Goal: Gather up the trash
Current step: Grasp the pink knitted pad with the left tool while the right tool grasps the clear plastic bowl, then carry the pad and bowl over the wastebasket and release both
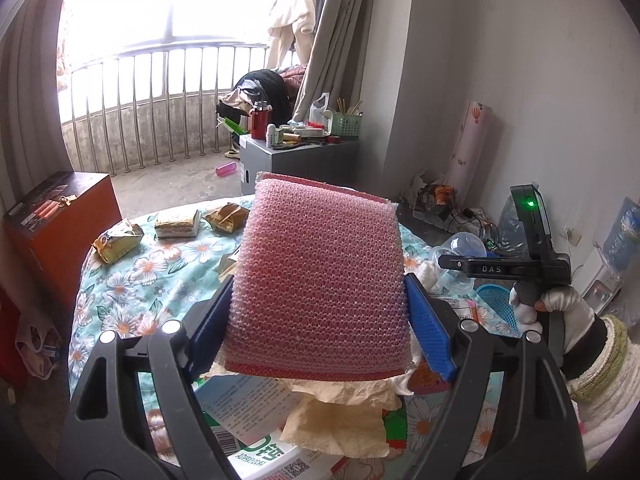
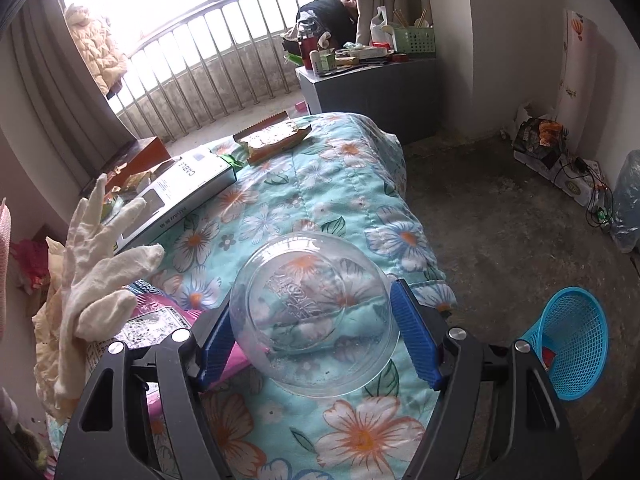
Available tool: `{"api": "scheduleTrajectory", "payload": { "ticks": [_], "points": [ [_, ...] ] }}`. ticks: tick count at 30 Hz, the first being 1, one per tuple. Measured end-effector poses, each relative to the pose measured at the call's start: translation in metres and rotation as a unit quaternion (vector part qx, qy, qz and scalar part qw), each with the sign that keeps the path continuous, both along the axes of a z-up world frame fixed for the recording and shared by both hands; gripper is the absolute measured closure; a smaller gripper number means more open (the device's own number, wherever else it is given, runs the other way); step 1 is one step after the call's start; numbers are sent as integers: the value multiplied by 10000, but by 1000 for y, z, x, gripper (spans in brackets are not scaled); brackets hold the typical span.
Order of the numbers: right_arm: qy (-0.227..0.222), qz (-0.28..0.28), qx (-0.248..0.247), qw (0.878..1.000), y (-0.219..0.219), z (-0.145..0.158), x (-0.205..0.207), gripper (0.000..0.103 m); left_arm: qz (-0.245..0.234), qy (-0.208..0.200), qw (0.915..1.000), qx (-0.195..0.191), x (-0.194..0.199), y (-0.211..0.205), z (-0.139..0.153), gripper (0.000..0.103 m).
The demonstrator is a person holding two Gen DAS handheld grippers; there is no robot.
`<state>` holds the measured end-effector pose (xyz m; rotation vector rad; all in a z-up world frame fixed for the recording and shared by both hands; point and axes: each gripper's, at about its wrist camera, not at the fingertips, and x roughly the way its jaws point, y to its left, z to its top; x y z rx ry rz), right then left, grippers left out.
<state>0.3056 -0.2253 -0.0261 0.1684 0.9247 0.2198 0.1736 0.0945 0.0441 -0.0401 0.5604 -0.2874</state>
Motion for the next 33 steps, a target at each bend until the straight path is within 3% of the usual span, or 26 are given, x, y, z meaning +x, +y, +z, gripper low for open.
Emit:
{"api": "scheduleTrajectory", "payload": {
  "ticks": [10, 19, 27, 33],
  "points": [
    [-301, -60, 451, 9985, -18, 35, -25, 32, 61, -365, 9984, -437, -25, 20, 35, 26],
    [-512, -122, 950, 9941, -47, 52, -50, 32, -82, -394, 9964, -746, -33, 13, 58, 26],
    [-695, -526, 1277, 9880, -104, 59, -80, 32, -776, -99, 9920, -986, -5, -48, 64, 26],
    [-857, -1270, 1340, 9791, -176, 60, -110, 32, -1675, 677, 9761, -1209, 37, -133, 55, 26]
  ]
}}
